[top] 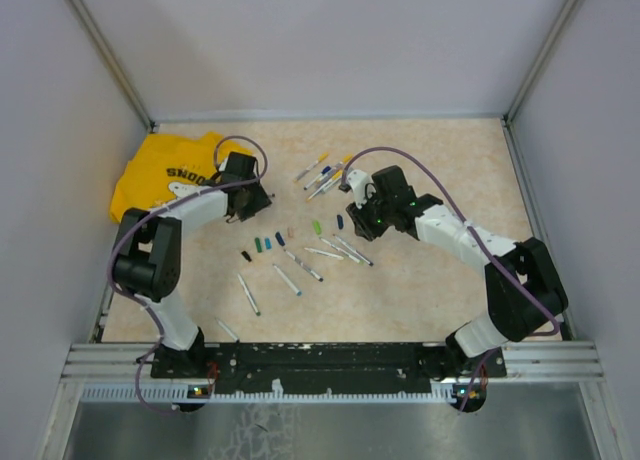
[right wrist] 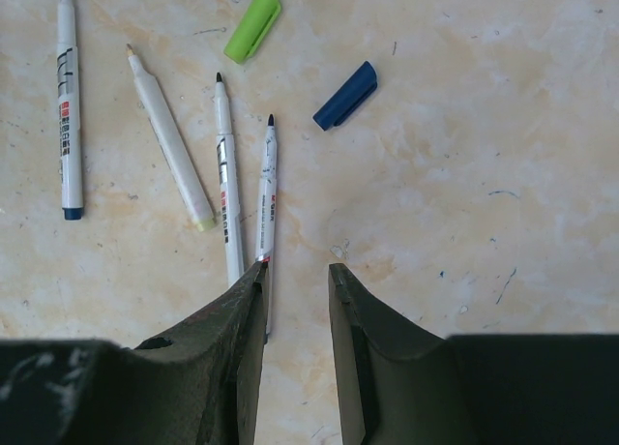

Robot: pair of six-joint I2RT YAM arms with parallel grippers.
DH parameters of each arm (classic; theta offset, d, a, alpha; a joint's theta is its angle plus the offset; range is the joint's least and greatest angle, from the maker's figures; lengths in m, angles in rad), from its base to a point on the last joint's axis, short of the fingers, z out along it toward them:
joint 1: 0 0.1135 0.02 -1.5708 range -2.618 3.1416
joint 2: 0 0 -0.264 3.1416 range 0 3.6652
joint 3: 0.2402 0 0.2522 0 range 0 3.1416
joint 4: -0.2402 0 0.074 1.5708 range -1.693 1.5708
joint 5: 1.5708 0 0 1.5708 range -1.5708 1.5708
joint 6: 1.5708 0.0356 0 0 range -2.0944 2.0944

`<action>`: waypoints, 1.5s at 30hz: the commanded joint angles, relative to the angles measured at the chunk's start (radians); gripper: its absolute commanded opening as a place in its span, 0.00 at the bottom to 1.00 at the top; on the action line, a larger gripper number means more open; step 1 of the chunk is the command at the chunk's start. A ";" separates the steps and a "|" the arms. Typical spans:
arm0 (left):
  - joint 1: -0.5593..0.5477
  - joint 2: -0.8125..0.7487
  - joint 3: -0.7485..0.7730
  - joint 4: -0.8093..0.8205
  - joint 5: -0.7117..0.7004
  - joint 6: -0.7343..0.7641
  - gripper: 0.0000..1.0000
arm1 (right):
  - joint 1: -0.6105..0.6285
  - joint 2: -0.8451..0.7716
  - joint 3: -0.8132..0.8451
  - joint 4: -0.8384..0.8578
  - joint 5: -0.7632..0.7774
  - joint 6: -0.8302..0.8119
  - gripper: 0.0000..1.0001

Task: Open the pen caps
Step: Pick up the pen from the center of the board.

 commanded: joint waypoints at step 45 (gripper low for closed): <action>0.062 0.414 0.561 -0.505 -0.094 -0.138 0.71 | -0.007 -0.033 0.016 0.017 -0.047 -0.015 0.31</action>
